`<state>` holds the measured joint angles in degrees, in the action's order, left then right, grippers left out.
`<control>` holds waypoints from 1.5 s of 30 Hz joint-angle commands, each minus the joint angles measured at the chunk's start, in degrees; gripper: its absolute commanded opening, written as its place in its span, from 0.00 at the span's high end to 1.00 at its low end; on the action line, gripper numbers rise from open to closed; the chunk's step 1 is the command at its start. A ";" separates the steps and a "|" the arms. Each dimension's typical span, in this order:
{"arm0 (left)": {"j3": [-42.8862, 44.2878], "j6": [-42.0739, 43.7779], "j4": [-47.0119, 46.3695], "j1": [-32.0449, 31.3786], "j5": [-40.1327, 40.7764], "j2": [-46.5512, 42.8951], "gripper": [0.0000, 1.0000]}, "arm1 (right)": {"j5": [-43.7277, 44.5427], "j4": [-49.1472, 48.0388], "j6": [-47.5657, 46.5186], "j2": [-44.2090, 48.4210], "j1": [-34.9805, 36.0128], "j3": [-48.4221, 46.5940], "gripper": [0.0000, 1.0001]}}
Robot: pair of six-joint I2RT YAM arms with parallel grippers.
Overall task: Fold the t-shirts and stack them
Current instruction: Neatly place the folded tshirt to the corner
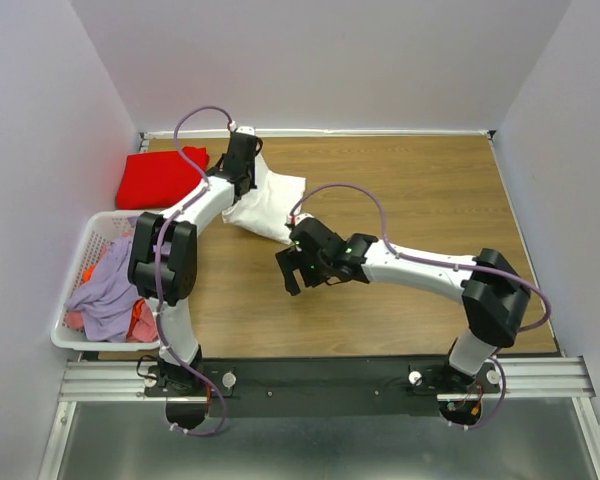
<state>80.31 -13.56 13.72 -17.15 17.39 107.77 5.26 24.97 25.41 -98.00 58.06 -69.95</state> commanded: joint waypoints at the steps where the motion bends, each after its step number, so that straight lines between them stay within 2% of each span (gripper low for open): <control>1: 6.60 10.30 2.45 2.11 10.72 1.56 1.00 | 2.56 4.56 1.92 5.08 -2.15 3.85 0.03; 4: 13.00 15.04 4.12 3.95 12.67 3.58 1.00 | 2.74 7.01 3.24 7.02 -3.74 5.87 0.00; 10: 20.13 25.76 4.39 7.21 16.71 8.24 1.00 | 3.97 11.76 4.12 8.00 -5.15 5.80 0.00; 16: 26.03 29.29 6.32 10.46 15.23 11.85 1.00 | 3.53 15.36 3.51 5.19 -5.77 2.98 0.00; 24: 27.96 36.85 7.64 15.47 4.59 10.44 1.00 | 2.92 18.97 2.81 0.71 -6.03 -1.23 0.00; 34: 32.80 39.84 9.84 21.01 5.20 11.15 1.00 | 2.74 23.19 0.96 -6.23 -6.21 -8.26 0.00; 45: 30.43 40.90 3.17 24.79 9.94 16.24 1.00 | 2.65 24.95 1.31 -9.84 -6.30 -10.99 0.00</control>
<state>111.00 25.76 21.45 6.68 23.99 121.75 7.33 47.59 26.94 -106.32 52.05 -78.91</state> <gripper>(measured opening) 0.041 0.997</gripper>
